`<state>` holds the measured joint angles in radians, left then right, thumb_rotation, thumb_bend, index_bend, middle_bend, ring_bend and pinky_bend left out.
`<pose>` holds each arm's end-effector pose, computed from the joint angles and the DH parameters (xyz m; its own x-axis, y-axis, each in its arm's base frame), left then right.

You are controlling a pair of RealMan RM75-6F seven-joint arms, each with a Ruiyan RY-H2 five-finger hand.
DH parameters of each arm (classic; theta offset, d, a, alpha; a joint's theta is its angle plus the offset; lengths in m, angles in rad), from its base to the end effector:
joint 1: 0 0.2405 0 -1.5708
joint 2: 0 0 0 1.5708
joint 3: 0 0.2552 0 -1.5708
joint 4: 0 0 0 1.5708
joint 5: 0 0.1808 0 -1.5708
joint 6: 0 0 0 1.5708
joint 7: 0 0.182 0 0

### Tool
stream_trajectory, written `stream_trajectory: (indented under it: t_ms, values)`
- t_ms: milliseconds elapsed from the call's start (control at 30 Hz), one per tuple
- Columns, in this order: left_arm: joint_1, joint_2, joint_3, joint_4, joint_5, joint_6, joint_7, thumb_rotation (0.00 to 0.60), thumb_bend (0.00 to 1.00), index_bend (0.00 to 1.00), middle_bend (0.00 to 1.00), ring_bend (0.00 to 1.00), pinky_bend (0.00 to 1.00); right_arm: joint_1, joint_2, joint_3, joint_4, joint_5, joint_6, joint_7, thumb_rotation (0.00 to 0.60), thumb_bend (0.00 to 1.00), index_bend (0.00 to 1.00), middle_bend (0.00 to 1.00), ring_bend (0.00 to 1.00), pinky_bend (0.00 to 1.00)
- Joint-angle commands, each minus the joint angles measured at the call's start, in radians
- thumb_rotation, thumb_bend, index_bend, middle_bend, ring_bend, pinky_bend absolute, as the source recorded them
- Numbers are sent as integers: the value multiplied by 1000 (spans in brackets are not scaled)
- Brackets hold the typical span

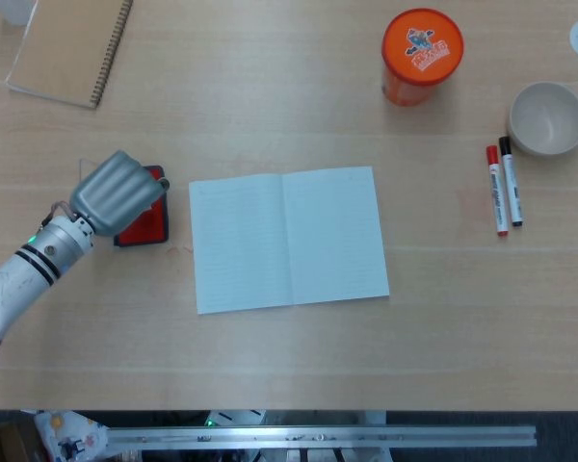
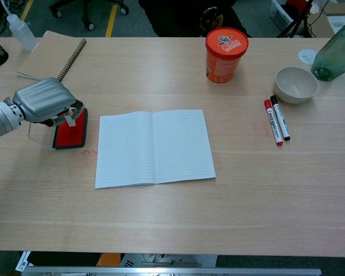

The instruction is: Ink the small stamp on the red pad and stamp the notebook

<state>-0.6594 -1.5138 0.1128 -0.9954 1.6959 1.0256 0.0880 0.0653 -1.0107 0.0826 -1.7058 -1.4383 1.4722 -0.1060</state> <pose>-0.2409 0.3465 0.0058 0.8408 0.0689 0.5370 0.4480 -0.6455 -0.6186 -0.2983 -0.2154 0.2180 0.4957 0.0037 0.8685 -0.8669 0.0618 0.4946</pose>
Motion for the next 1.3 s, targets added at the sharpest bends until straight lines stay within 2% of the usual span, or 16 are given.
stream_trajectory:
  t_ms: [33, 667, 1300]
  values:
    - [5, -11, 8, 19, 5, 7, -21, 600, 331, 557, 954, 891, 850, -1, 0, 0, -1, 0, 1, -1, 600, 202, 191, 323, 280, 347]
    - [-6, -25, 11, 34, -23, -50, -37, 600, 331, 549, 949, 891, 850, -7, 0, -1, 1, 4, 5, 1, 600, 202, 191, 323, 281, 347]
    - [-28, 26, -15, -65, -79, -114, -13, 600, 333, 511, 935, 873, 844, -11, -5, -2, 13, 8, 5, 10, 600, 202, 191, 323, 281, 347]
